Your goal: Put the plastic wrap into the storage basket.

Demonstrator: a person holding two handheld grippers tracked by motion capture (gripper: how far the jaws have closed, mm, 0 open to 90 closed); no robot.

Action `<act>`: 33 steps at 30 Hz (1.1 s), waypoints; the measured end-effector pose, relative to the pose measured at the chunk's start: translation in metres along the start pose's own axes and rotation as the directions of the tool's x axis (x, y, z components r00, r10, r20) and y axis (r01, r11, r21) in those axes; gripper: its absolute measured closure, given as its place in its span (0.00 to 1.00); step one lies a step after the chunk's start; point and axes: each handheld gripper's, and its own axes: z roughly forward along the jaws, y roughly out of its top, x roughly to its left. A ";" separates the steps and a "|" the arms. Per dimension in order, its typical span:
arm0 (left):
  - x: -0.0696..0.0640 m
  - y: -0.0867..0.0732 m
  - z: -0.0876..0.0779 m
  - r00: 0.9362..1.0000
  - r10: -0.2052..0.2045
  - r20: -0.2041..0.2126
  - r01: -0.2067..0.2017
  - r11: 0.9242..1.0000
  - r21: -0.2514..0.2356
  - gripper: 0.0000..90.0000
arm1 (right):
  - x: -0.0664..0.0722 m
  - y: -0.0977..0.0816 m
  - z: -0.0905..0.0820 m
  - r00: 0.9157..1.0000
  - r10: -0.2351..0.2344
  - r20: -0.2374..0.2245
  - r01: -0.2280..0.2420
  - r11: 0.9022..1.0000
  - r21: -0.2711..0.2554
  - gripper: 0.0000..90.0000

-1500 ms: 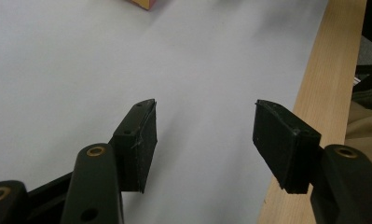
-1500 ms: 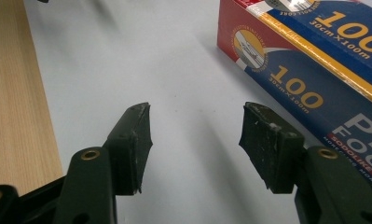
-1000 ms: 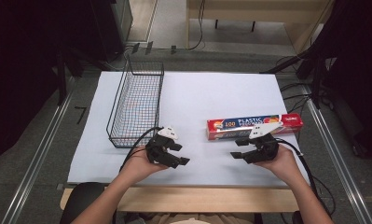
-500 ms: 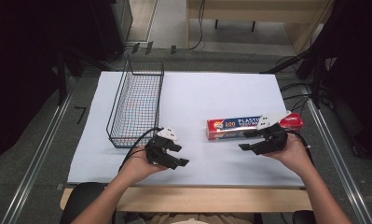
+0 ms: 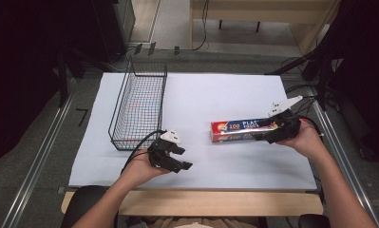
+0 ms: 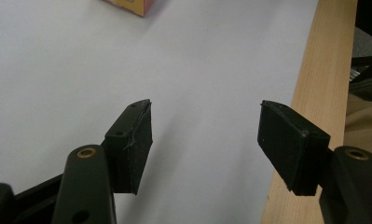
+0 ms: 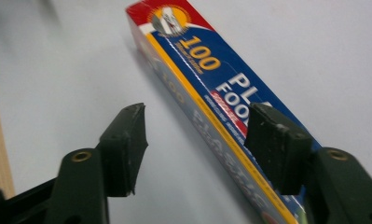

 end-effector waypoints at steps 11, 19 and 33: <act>0.000 0.000 0.003 1.000 0.006 0.000 -0.006 1.000 0.010 0.39 | -0.039 0.002 0.003 0.998 -0.063 0.030 0.062 0.997 0.039 0.25; 0.001 -0.002 0.004 1.000 0.005 0.001 -0.005 1.000 0.010 0.39 | -0.059 -0.011 0.004 0.997 -0.081 0.017 0.080 0.996 0.048 0.25; 0.001 -0.002 0.007 1.000 0.013 -0.001 -0.013 1.000 0.026 0.39 | -0.073 -0.032 0.027 0.995 -0.092 -0.029 0.094 0.991 0.090 0.18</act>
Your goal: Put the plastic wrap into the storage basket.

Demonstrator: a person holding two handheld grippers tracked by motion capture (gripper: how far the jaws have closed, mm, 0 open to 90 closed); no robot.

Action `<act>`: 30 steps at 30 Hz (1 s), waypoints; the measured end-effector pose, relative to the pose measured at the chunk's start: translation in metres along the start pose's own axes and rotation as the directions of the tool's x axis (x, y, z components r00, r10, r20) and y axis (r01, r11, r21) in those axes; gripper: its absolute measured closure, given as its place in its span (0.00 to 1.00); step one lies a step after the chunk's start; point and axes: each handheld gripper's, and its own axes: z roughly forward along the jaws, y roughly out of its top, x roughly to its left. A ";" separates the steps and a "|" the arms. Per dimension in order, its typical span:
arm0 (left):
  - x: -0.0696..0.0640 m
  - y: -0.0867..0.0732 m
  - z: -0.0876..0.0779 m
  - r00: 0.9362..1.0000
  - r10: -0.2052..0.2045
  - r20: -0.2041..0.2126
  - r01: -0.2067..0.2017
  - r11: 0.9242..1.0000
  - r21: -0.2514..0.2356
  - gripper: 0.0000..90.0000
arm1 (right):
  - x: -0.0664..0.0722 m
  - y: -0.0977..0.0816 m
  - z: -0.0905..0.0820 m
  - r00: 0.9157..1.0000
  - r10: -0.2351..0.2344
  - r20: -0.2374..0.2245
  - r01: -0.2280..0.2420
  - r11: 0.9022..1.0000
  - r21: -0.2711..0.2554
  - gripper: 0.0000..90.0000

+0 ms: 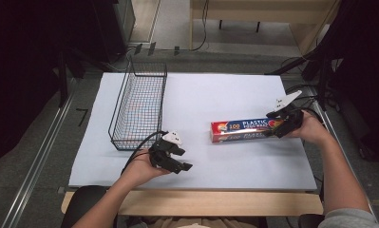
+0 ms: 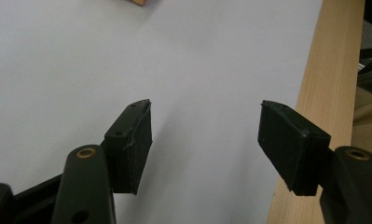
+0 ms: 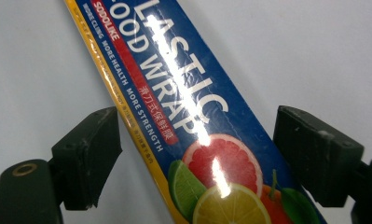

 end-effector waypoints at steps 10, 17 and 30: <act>0.000 0.000 0.002 1.000 -0.002 0.002 0.002 1.000 0.007 0.39 | 0.001 0.000 0.022 0.996 -0.090 0.008 0.089 0.994 0.069 0.18; -0.001 0.000 0.005 1.000 0.004 0.007 -0.004 1.000 0.016 0.39 | 0.002 0.001 0.024 0.992 -0.123 0.016 0.121 0.987 0.105 0.21; 0.002 0.000 0.001 1.000 -0.001 0.004 0.001 1.000 0.006 0.39 | 0.006 0.001 0.010 0.996 -0.059 -0.067 0.067 0.991 0.116 0.43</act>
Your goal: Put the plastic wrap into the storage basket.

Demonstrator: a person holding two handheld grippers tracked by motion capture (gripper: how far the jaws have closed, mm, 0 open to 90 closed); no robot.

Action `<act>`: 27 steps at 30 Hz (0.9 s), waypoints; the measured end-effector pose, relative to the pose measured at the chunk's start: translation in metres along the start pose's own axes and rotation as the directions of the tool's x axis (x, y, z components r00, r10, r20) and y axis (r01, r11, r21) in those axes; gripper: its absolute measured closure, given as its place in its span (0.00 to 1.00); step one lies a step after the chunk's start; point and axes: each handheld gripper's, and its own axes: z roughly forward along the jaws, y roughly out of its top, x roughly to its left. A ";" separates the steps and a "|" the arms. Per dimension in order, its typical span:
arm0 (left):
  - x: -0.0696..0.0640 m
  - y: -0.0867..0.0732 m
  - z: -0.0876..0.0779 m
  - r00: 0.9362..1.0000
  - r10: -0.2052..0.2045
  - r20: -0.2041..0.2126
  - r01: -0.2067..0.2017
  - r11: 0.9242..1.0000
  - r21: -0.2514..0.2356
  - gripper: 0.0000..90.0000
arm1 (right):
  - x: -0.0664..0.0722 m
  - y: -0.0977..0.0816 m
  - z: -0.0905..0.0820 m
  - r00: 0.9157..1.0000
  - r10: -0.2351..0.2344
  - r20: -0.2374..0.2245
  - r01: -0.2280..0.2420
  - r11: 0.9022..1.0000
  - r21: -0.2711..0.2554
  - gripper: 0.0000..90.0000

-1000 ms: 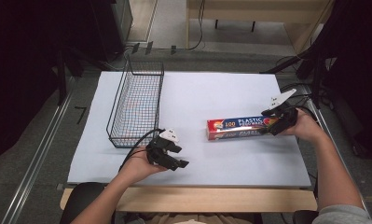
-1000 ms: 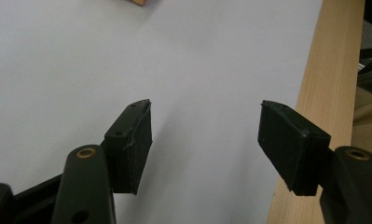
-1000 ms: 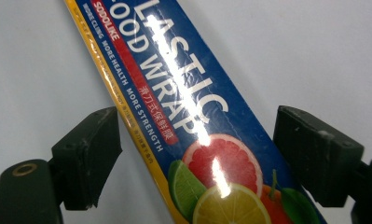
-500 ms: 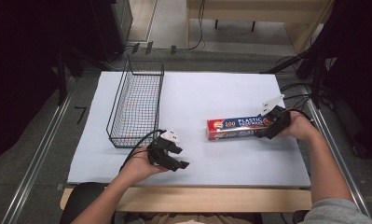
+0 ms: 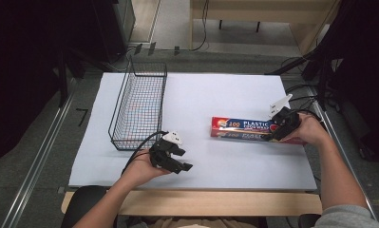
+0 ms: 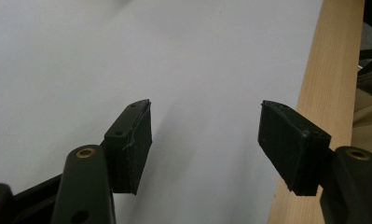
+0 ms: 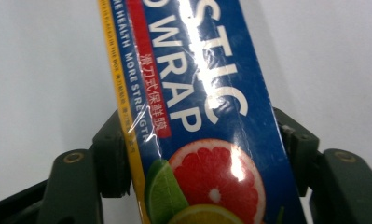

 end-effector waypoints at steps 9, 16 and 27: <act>-0.001 0.000 -0.001 1.000 -0.011 0.007 0.011 1.000 -0.025 0.39 | 0.003 0.002 -0.016 0.990 0.139 0.031 -0.137 0.989 -0.056 0.45; 0.000 0.001 -0.005 1.000 0.003 -0.001 -0.003 1.000 -0.025 0.39 | 0.022 0.019 -0.025 0.985 0.158 0.077 -0.152 0.986 -0.070 0.45; -0.001 0.001 -0.004 1.000 0.009 0.009 -0.008 1.000 -0.028 0.39 | 0.048 0.031 -0.022 0.985 0.154 0.084 -0.146 0.985 -0.089 0.45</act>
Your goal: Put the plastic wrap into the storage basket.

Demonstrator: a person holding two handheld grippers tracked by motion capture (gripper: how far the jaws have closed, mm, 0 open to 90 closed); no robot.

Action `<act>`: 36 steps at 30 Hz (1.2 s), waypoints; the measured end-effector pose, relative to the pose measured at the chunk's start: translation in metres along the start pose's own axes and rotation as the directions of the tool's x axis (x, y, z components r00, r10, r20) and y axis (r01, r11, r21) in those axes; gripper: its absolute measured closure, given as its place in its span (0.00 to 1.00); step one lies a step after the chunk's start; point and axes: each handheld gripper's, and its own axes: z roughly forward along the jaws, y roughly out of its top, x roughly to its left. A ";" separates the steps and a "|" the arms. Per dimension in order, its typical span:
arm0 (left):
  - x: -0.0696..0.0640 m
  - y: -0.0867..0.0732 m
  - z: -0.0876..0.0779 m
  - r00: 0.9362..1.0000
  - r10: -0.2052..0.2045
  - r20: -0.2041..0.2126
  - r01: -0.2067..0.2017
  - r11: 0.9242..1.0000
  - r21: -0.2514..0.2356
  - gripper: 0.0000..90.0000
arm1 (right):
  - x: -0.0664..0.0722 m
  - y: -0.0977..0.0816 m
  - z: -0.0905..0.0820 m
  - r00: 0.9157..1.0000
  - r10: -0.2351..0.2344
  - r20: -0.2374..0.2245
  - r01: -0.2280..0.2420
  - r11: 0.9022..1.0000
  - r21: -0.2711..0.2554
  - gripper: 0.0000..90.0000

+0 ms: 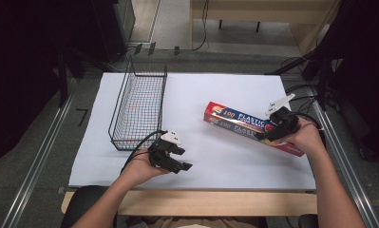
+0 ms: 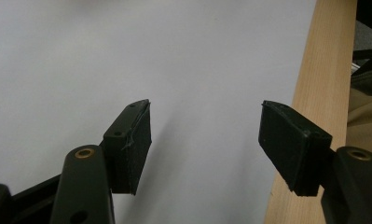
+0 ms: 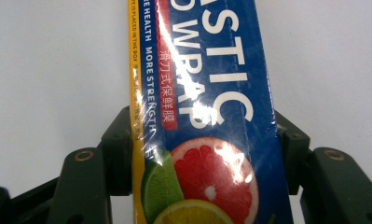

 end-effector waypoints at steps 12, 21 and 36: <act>-0.005 0.005 -0.001 0.999 0.043 0.011 -0.043 0.999 0.005 0.36 | 0.026 0.004 0.009 0.999 -0.010 -0.039 0.011 1.000 0.028 0.45; -0.010 0.023 -0.013 0.995 0.091 0.027 -0.091 0.996 -0.005 0.33 | 0.043 0.007 0.012 0.998 -0.037 -0.056 0.040 0.998 0.048 0.45; -0.017 0.062 -0.022 0.981 0.185 0.061 -0.186 0.982 0.019 0.31 | 0.074 0.014 0.012 0.987 -0.114 -0.110 0.118 0.992 0.032 0.45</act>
